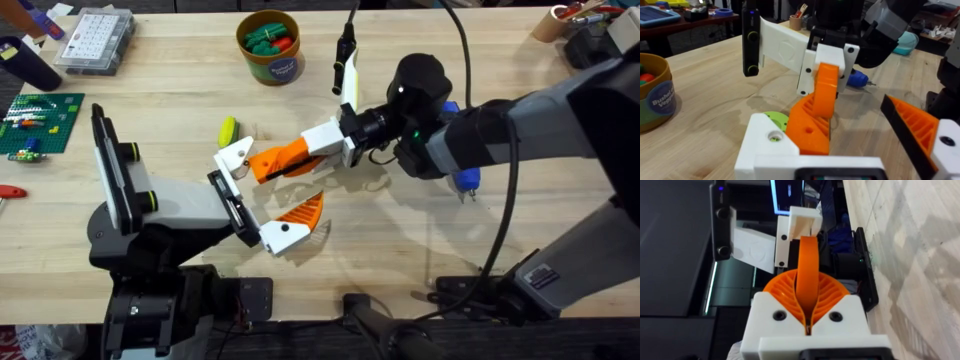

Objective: Pick up the gripper from the table and insert it into the empty holder that is missing its gripper. Then pick up a screw, insert it into the mounting hole, and use the screwdriver to tighten it. Finally, clean up the table by picking up the vegetable and placing it into the bucket.

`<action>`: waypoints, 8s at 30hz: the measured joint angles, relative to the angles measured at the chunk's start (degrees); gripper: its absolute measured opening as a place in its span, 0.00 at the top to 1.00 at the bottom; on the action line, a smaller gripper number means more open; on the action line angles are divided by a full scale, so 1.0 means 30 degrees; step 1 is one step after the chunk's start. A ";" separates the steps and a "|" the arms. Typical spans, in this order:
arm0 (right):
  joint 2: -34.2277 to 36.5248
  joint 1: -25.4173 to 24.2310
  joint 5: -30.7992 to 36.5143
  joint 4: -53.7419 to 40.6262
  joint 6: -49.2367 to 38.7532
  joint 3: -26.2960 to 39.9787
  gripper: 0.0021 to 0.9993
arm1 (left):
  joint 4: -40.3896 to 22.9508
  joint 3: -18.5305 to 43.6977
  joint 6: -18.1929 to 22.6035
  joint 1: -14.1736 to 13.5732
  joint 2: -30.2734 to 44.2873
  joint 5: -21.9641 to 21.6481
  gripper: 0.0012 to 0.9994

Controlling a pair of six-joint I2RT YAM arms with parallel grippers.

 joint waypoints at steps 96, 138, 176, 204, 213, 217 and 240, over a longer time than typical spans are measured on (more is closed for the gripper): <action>0.0175 0.0044 -0.0877 0.1815 0.2377 0.0044 0.98 | -0.0353 0.0095 0.0149 0.0058 0.0117 0.1060 0.01; 0.0175 0.0459 0.1298 0.0394 0.1356 0.0058 0.98 | -0.0290 0.0080 -0.0281 0.0168 0.0113 0.0609 0.01; 0.0175 0.0427 0.0272 -0.3617 0.0577 0.1741 0.98 | -0.0371 0.0095 -0.0568 0.0168 0.0117 0.1054 0.01; 0.0553 0.0874 -0.0604 -0.5467 -0.0828 0.3031 0.98 | -0.0356 0.0095 -0.0342 0.0168 0.0111 0.1047 0.01; 0.0620 0.0919 -0.0633 -0.5556 -0.0986 0.3232 0.98 | -0.0348 0.0095 -0.0262 0.0168 0.0117 0.0950 0.01; 0.0626 0.0933 -0.0639 -0.5569 -0.1126 0.3264 0.98 | -0.0342 0.0095 -0.0247 0.0168 0.0117 0.0919 0.01; 0.0626 0.0779 -0.0755 -0.5606 -0.1402 0.3271 0.98 | -0.0371 0.0095 -0.0117 0.0168 0.0117 0.1151 0.01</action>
